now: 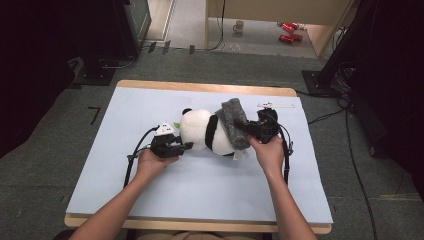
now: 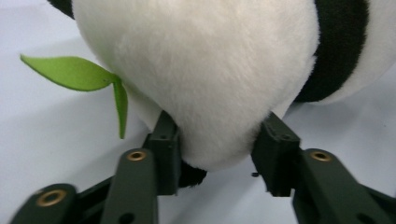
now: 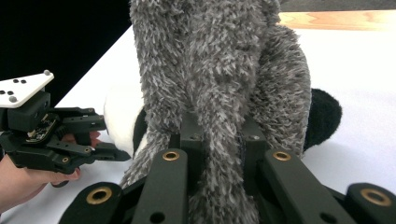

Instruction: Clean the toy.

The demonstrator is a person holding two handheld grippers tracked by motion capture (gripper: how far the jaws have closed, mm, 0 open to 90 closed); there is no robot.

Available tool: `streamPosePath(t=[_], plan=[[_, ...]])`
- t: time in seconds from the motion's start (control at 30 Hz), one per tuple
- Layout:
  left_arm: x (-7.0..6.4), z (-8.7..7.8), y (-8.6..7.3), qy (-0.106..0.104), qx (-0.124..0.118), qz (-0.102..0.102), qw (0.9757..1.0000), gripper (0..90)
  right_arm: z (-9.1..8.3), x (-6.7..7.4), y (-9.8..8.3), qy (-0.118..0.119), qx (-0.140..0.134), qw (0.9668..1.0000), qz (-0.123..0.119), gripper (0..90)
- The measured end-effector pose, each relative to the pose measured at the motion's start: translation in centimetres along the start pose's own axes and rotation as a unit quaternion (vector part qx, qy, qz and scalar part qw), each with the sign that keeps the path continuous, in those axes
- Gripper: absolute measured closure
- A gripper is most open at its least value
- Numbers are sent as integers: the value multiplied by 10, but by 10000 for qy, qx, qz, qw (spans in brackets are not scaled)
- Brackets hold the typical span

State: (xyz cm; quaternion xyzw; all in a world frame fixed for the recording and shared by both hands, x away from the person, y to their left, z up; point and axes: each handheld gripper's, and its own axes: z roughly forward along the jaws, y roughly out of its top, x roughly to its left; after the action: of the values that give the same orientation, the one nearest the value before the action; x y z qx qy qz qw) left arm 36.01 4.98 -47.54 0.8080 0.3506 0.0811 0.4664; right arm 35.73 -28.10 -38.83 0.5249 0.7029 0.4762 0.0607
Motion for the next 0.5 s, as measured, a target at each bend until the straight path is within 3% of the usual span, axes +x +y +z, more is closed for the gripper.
streamPosePath(t=[0.1, 0.27, 0.4, 0.5], plan=[[-9, -10, 1, -7, 53, 52, 10000, 645, -3, 2, 3, -8, 48, 10000, -13, 778], [-26, -28, 0, -125, 403, -317, 9986, 653, -13, 12, 11, 101, 119, 9999, 18, 781], [-36, -41, -7, -92, 299, -395, 9987, 650, -21, 35, 18, 286, 57, 9995, -133, 781], [-40, -40, -9, -57, 160, -419, 9990, 648, -19, 54, 18, 436, 92, 9987, -245, 781]])
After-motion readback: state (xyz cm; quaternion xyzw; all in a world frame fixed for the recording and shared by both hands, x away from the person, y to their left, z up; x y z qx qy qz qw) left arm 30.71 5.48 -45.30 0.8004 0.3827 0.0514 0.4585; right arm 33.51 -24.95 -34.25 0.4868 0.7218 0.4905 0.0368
